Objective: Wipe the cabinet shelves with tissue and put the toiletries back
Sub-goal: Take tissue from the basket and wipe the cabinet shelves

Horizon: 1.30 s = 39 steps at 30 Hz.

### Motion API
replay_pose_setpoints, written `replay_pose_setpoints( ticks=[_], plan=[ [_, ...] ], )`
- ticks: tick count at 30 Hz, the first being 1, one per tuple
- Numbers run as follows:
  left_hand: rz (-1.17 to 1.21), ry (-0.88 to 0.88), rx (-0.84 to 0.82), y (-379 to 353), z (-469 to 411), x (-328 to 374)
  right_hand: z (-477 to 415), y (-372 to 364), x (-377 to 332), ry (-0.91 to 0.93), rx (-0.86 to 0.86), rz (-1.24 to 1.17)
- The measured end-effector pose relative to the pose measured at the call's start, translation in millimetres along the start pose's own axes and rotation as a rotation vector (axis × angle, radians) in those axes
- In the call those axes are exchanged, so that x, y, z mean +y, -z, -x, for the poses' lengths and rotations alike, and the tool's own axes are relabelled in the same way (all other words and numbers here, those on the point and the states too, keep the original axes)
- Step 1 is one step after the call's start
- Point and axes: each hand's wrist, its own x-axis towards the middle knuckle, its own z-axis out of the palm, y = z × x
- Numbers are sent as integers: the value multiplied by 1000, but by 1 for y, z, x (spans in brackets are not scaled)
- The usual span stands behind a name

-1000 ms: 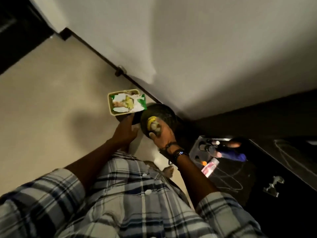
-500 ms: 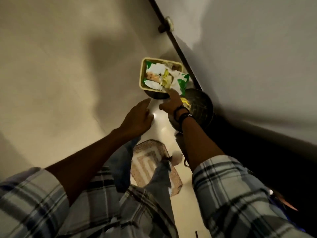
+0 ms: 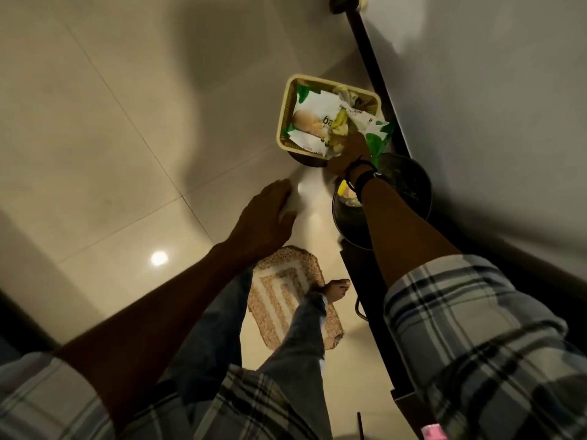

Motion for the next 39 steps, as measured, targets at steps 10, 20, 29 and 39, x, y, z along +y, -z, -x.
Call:
replay_pose_setpoints(
  ticks=[10, 20, 29, 39],
  plan=[
    [31, 18, -27, 11, 8, 13, 37, 6, 30, -115, 41, -108],
    [70, 53, 25, -24, -27, -14, -2, -20, 35, -125, 243, -281],
    [298, 120, 33, -55, -122, -27, -35, -33, 49, -85, 347, -308],
    [40, -196, 377, -37, -166, -40, -37, -16, 39, -13, 316, -521]
  ],
)
